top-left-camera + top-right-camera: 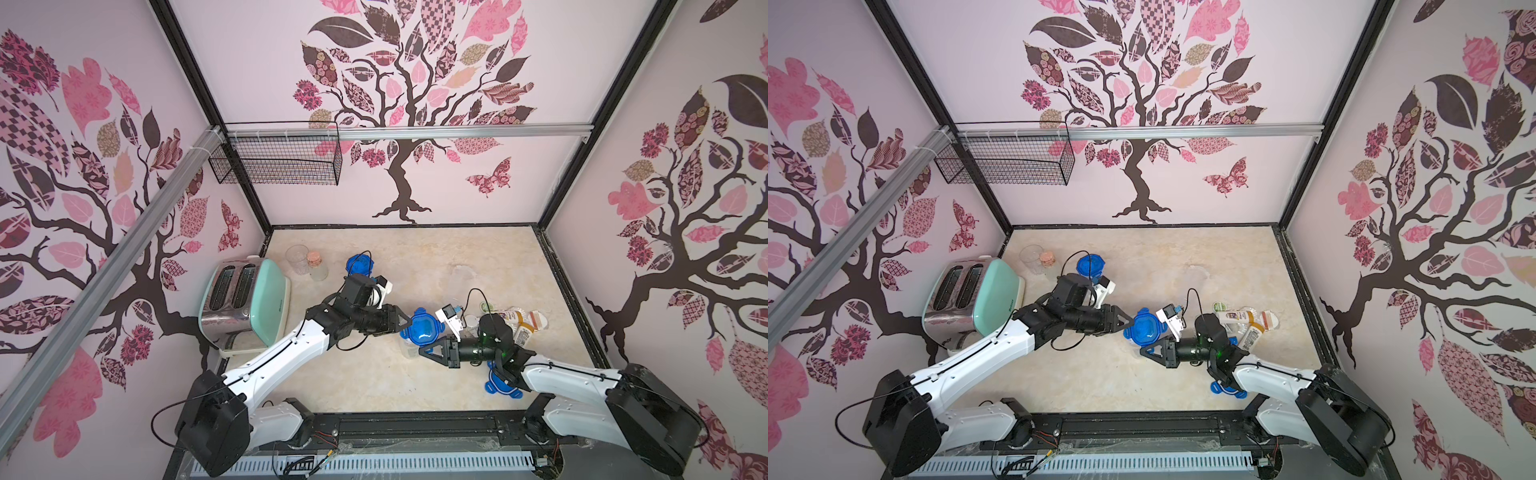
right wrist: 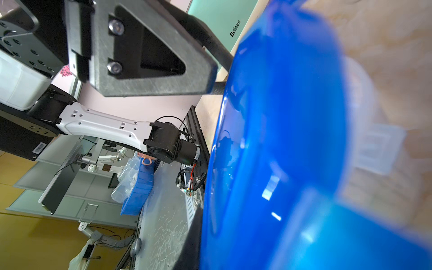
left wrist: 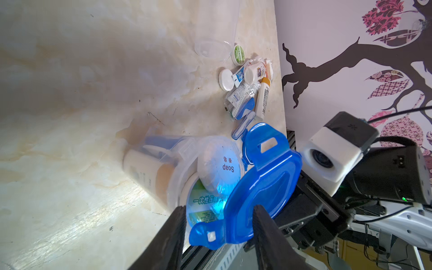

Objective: Take out toiletry kits
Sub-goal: Open the lid of the container, then place the lid at the center of the board.

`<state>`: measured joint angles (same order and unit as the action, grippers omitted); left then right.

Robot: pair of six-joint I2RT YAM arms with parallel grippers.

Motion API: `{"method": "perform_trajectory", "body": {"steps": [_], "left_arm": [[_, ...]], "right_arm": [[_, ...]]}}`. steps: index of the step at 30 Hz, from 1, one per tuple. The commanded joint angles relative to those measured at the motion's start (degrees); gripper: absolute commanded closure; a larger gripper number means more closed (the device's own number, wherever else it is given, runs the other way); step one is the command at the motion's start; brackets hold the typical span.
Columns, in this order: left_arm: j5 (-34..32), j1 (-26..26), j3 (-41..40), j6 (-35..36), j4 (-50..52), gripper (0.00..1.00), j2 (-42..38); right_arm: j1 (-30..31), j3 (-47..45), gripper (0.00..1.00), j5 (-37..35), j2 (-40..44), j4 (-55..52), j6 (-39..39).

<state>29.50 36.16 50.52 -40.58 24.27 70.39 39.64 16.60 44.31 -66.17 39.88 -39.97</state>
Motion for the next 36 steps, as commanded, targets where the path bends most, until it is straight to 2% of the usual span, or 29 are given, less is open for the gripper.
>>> {"method": "perform_trajectory", "body": {"steps": [1,9,13,16,21,25,27,31,36], "left_arm": [[-3.2,0.2,1.8,0.5,2.6,0.49,-2.9],[-11.6,0.2,5.5,2.0,9.4,0.49,-8.6],[-14.7,0.1,6.6,3.6,12.6,0.49,-10.0],[-17.1,-0.1,7.5,4.7,14.8,0.49,-10.9],[-21.9,-2.8,9.0,6.0,19.5,0.49,-14.4],[-31.8,-4.2,9.2,7.7,23.3,0.49,-21.5],[-35.8,-5.1,8.7,8.8,24.7,0.49,-24.5],[-40.3,-5.8,6.7,8.5,26.2,0.49,-28.7],[-40.8,-5.9,2.5,7.8,23.8,0.49,-33.0]], "right_arm": [[0.0,2.1,0.94,-2.5,3.6,-5.3,2.4],[0.4,7.3,0.98,-8.4,10.5,-23.8,8.4],[4.0,10.5,0.98,-10.0,13.1,-30.5,11.4],[12.4,14.5,0.98,-17.8,13.4,-37.3,17.6],[26.7,23.1,0.97,-32.7,6.9,-48.9,28.7],[29.1,26.4,0.97,-39.2,1.1,-54.4,32.5],[31.8,27.7,0.97,-46.0,-1.9,-57.5,35.7],[37.1,30.8,0.94,-59.5,-8.8,-63.6,40.6],[38.9,33.4,0.94,-70.3,-15.2,-67.7,44.0]]}}
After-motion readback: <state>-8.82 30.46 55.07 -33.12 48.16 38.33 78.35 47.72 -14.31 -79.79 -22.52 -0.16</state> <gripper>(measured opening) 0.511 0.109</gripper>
